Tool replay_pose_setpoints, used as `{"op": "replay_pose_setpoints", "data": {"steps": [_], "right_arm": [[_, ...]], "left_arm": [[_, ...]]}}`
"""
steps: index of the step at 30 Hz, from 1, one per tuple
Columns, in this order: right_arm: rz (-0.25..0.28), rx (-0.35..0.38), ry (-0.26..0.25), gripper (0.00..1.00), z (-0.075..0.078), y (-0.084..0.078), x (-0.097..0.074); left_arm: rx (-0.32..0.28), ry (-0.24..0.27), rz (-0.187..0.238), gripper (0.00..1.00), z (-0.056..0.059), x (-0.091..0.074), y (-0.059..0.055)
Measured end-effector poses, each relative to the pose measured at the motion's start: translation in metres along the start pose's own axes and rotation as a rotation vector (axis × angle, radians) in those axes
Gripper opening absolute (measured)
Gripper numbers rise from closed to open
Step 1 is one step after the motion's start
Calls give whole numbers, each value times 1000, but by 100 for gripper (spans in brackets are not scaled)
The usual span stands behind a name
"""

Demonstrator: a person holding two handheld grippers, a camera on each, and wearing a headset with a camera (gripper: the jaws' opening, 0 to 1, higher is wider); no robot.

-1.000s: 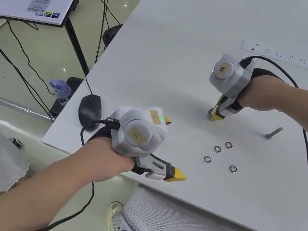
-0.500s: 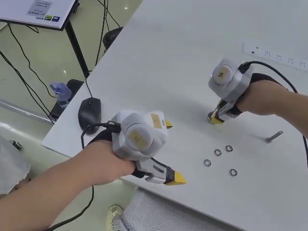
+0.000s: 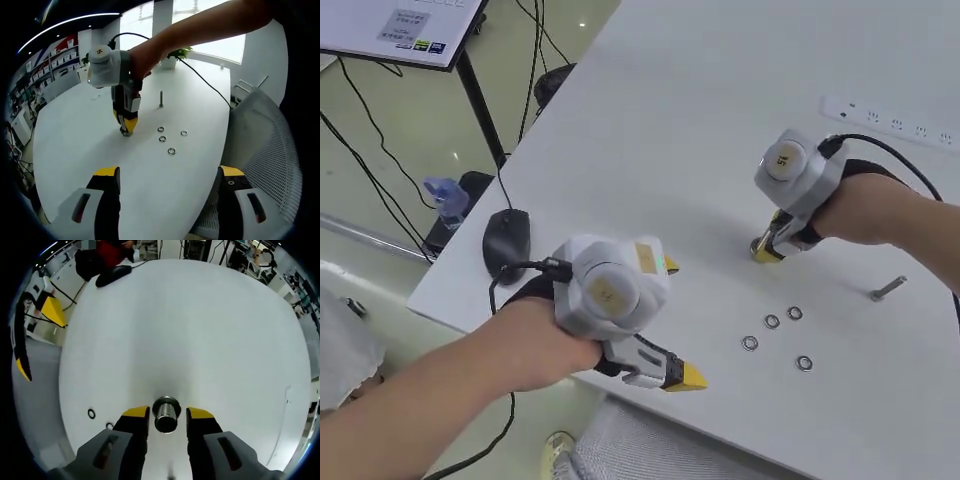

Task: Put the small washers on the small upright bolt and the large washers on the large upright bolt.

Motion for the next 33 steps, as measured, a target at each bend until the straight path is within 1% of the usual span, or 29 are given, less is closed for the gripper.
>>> {"op": "replay_pose_setpoints", "data": {"steps": [2, 3, 6, 8, 10, 11, 18, 25, 31, 32, 33], "right_arm": [[1, -1, 0, 32, 0, -1, -2], [2, -5, -1, 33, 1, -1, -1], [15, -13, -1, 33, 4, -1, -4], [36, -43, -12, 32, 1, 2, -12], [35, -62, -19, 32, -1, 2, -19], [43, -68, -22, 33, -2, 3, -24], [64, -94, -34, 32, -8, 3, -39], [76, -90, -43, 32, -14, -4, -51], [90, -81, -48, 32, -23, -12, -60], [94, -78, -56, 32, -24, -13, -62], [112, -76, -71, 31, -25, -13, -65]], "left_arm": [[2, 0, -1, 79, 1, 0, 0], [1, 1, -2, 79, 1, 1, 0], [2, 1, 1, 79, 2, 1, 1], [-1, 3, 0, 79, 2, 2, 1], [1, 12, -6, 79, 2, 2, -1], [-1, 14, -9, 79, 2, 2, -1], [3, 19, -9, 79, 6, 0, 0], [7, 28, -5, 79, 10, -2, 3], [3, 33, 3, 79, 13, -4, 4], [1, 34, 6, 79, 13, -4, 4], [-2, 35, 8, 79, 14, -4, 4]]}}
Point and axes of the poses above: the centre of the closed fingertips' face, and the gripper's own axes: x roughly forward along the fingers, z roughly to its right, y roughly out of its top, the point moved 5 cm from there along -x, roughly backward along the fingers, and after that the axes turned 8 degrees about -x, right-handed, at the moved point
